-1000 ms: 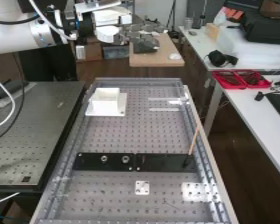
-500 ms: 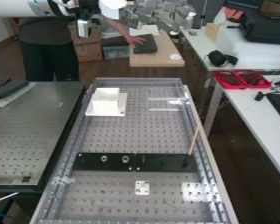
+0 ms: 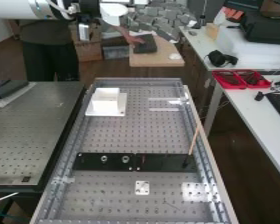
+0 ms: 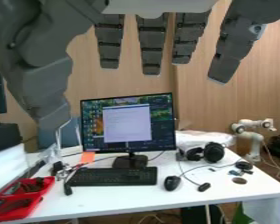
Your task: Grab the smaller nut and place it in the white container
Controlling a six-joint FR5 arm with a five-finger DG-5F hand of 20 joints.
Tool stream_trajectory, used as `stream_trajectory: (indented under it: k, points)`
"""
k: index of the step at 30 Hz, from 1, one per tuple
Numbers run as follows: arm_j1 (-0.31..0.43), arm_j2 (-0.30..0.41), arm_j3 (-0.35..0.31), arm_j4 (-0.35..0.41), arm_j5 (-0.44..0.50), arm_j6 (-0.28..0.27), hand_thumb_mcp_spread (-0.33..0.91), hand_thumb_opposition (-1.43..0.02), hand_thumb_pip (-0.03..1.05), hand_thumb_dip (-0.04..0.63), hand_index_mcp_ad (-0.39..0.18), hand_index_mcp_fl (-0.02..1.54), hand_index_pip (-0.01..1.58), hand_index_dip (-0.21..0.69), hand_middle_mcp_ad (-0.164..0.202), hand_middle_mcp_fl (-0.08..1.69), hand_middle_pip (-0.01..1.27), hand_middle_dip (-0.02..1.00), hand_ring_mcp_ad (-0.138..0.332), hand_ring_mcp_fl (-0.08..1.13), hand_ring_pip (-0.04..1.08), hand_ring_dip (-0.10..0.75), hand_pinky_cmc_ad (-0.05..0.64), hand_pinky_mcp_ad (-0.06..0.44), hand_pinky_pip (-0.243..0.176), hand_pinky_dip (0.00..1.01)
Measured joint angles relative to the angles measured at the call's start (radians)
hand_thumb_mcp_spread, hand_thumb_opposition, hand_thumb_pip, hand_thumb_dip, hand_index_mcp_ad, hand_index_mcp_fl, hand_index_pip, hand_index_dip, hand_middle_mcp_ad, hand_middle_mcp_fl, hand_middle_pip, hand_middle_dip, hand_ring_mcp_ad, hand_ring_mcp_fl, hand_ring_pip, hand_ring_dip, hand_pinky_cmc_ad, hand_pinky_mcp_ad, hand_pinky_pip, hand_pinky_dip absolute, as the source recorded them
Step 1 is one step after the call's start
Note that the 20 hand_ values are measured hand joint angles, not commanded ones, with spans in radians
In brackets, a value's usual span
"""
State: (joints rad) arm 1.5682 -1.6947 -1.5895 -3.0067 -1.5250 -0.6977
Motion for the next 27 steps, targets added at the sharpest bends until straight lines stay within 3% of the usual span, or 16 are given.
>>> stream_trajectory:
  k: [17, 27]
  points:
    - [0.000, 0.015, -0.031, 0.023, 0.012, 0.020, 0.22, -0.73, 0.75, 0.188, -0.152, 0.13, 0.12, 0.152, 0.086, 0.12, 0.12, 0.25, 0.129, 0.00, 0.09, 0.138, 0.394, 0.314, -0.045, 0.37]
    - [-0.005, 0.042, -0.048, 0.003, -0.029, 0.033, 0.22, -0.73, 0.75, 0.188, -0.152, 0.13, 0.12, 0.154, 0.086, 0.12, 0.12, 0.25, 0.129, 0.00, 0.09, 0.138, 0.394, 0.314, -0.045, 0.37]
